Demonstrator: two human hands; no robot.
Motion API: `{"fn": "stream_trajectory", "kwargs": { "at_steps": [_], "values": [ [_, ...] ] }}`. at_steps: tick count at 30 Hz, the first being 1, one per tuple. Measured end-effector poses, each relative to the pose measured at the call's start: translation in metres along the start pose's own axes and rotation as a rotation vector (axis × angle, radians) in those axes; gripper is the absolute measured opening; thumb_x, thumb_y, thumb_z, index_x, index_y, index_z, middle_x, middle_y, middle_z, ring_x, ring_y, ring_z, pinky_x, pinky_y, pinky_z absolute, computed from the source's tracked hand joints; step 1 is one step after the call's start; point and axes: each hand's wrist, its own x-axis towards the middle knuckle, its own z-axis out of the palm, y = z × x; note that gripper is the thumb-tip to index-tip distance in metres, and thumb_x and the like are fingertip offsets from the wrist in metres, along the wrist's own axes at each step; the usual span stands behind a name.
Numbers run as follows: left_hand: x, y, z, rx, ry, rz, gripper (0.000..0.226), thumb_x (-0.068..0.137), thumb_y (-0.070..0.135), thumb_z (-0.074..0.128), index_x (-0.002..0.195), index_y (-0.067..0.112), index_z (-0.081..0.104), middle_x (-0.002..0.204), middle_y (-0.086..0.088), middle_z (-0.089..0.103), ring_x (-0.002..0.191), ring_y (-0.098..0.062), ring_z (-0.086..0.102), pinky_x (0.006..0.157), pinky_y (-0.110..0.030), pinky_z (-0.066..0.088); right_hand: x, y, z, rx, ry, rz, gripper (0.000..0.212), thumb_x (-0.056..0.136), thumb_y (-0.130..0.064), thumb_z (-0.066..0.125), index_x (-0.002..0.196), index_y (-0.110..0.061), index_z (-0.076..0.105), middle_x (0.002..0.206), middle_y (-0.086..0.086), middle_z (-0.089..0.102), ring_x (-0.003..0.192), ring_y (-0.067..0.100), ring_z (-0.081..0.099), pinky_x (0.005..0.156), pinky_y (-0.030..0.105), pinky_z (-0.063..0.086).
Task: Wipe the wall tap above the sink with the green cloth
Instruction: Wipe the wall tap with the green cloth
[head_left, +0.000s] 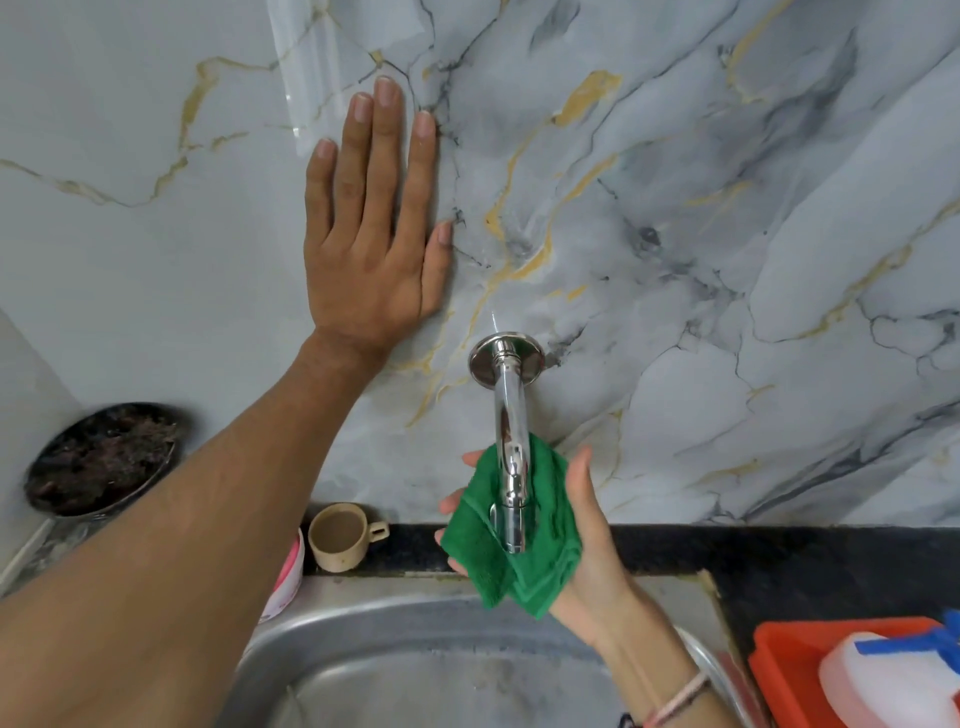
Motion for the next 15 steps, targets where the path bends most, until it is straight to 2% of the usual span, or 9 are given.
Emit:
{"fn": "stream_trajectory", "kwargs": {
  "at_steps": [2, 5, 6, 8, 10, 11, 13, 14, 15],
  "values": [
    [0.000, 0.000, 0.001, 0.002, 0.004, 0.000, 0.066, 0.102, 0.037, 0.030, 0.161, 0.007, 0.031, 0.159, -0.024, 0.043, 0.151, -0.037, 0.036, 0.126, -0.050, 0.030, -0.019, 0.011, -0.003, -0.003, 0.117, -0.049, 0.082, 0.075, -0.071, 0.069, 0.134, -0.015, 0.064, 0.133, 0.017, 0.069, 0.128, 0.033, 0.063, 0.112, 0.055, 0.044],
    [0.001, 0.001, 0.002, 0.003, 0.002, -0.001, 0.066, 0.101, 0.037, 0.031, 0.160, 0.008, 0.032, 0.159, -0.023, 0.044, 0.151, -0.036, 0.036, 0.126, -0.049, 0.030, -0.041, 0.012, 0.002, 0.058, 0.362, -0.041, 0.069, 0.073, -0.066, 0.075, 0.123, -0.018, 0.072, 0.125, 0.014, 0.075, 0.114, 0.032, 0.073, 0.089, 0.042, 0.060],
    [0.001, 0.001, 0.001, 0.007, 0.001, -0.003, 0.066, 0.101, 0.037, 0.031, 0.160, 0.008, 0.032, 0.159, -0.023, 0.044, 0.151, -0.036, 0.036, 0.126, -0.049, 0.031, -0.043, 0.007, 0.005, 0.066, 0.482, -0.113, 0.064, 0.072, -0.065, 0.073, 0.120, -0.022, 0.073, 0.120, 0.012, 0.078, 0.107, 0.029, 0.076, 0.083, 0.039, 0.062],
    [0.001, 0.001, 0.000, 0.007, -0.001, -0.012, 0.066, 0.101, 0.036, 0.032, 0.160, 0.008, 0.033, 0.158, -0.023, 0.045, 0.150, -0.036, 0.037, 0.125, -0.049, 0.031, -0.039, -0.014, 0.018, -0.059, 0.672, -0.447, 0.048, 0.073, -0.062, 0.072, 0.113, -0.034, 0.073, 0.114, 0.001, 0.080, 0.093, 0.012, 0.079, 0.069, 0.026, 0.063],
    [0.001, 0.001, -0.001, 0.007, -0.001, -0.009, 0.066, 0.100, 0.036, 0.032, 0.160, 0.008, 0.034, 0.158, -0.024, 0.046, 0.150, -0.037, 0.038, 0.125, -0.050, 0.032, -0.028, -0.035, 0.042, -0.397, 0.644, -0.728, 0.040, 0.084, -0.060, 0.068, 0.121, -0.044, 0.067, 0.111, -0.012, 0.078, 0.090, 0.000, 0.074, 0.069, 0.016, 0.059],
    [0.002, 0.002, -0.001, 0.007, -0.002, -0.006, 0.066, 0.100, 0.036, 0.033, 0.160, 0.008, 0.034, 0.158, -0.023, 0.045, 0.150, -0.037, 0.038, 0.125, -0.050, 0.032, -0.020, -0.037, 0.051, -0.718, 0.659, -0.822, 0.048, 0.088, -0.061, 0.062, 0.132, -0.043, 0.059, 0.122, -0.013, 0.072, 0.103, -0.001, 0.070, 0.079, 0.014, 0.059],
    [0.002, 0.002, -0.001, 0.009, -0.008, -0.003, 0.066, 0.100, 0.036, 0.034, 0.160, 0.008, 0.034, 0.159, -0.023, 0.044, 0.151, -0.036, 0.038, 0.125, -0.050, 0.031, -0.004, -0.024, 0.058, -1.345, 0.684, -0.851, 0.060, 0.093, -0.060, 0.052, 0.148, -0.039, 0.043, 0.154, -0.001, 0.046, 0.138, 0.011, 0.048, 0.105, 0.024, 0.050],
    [0.001, 0.001, -0.001, 0.012, -0.008, 0.000, 0.066, 0.100, 0.036, 0.034, 0.160, 0.008, 0.034, 0.159, -0.023, 0.044, 0.151, -0.036, 0.038, 0.125, -0.050, 0.031, 0.001, -0.013, 0.059, -1.539, 0.663, -0.830, 0.061, 0.093, -0.055, 0.055, 0.150, -0.037, 0.041, 0.161, 0.005, 0.035, 0.147, 0.018, 0.037, 0.111, 0.034, 0.048],
    [0.001, 0.000, -0.001, 0.013, -0.011, 0.001, 0.066, 0.100, 0.036, 0.033, 0.160, 0.008, 0.033, 0.159, -0.023, 0.044, 0.151, -0.037, 0.037, 0.125, -0.050, 0.031, 0.002, -0.001, 0.057, -1.633, 0.642, -0.827, 0.060, 0.092, -0.047, 0.060, 0.149, -0.035, 0.044, 0.164, 0.010, 0.030, 0.150, 0.025, 0.032, 0.113, 0.041, 0.048]
  ]
}}
